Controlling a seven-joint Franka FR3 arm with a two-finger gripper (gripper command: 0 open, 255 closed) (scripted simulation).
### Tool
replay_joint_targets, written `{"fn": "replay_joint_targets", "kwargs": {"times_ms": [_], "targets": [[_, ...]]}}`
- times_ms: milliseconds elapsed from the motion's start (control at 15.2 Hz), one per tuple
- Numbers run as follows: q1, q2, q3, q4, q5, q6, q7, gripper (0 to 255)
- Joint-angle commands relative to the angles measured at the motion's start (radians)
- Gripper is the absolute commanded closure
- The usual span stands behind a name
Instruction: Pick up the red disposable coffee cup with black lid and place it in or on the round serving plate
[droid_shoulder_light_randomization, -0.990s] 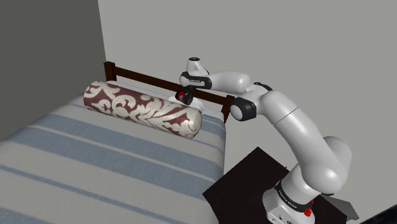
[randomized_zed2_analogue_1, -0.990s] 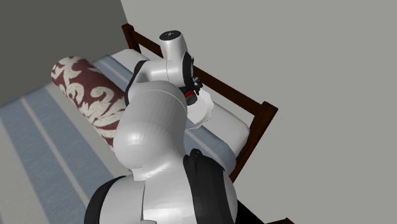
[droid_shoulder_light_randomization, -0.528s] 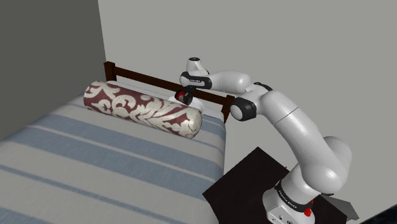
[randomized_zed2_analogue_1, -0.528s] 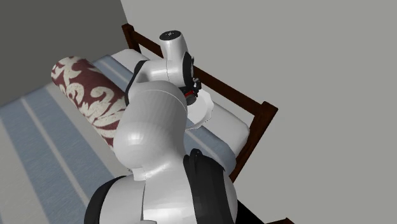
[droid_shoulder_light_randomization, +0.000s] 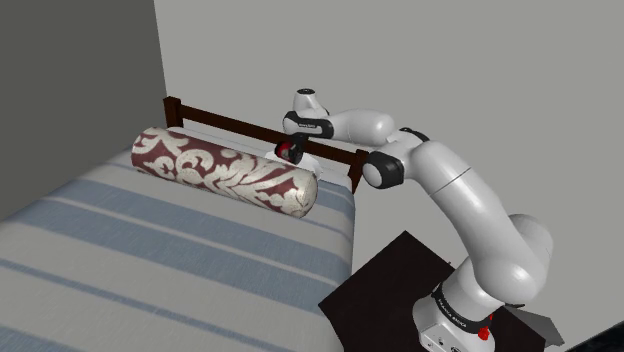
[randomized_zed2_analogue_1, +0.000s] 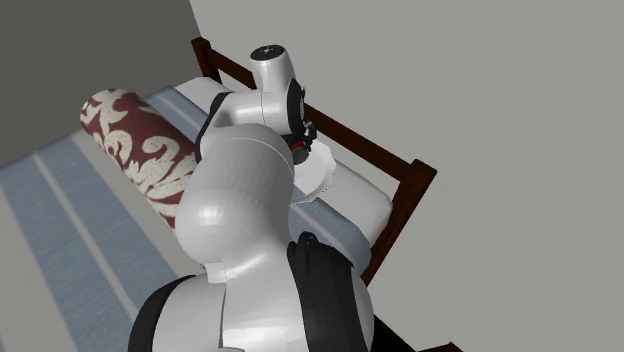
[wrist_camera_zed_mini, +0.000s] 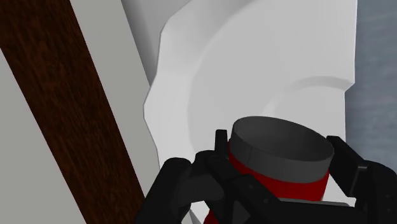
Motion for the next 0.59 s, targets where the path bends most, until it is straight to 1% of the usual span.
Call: {"fn": "replay_joint_targets", "kwargs": {"times_ms": [0, 528], "targets": [[0.002, -0.014, -0.001, -0.001, -0.001, -0.013, 0.0, 255], [0.006, -0.075, -0.007, -0.005, -0.005, -0.069, -0.006, 255]]}}
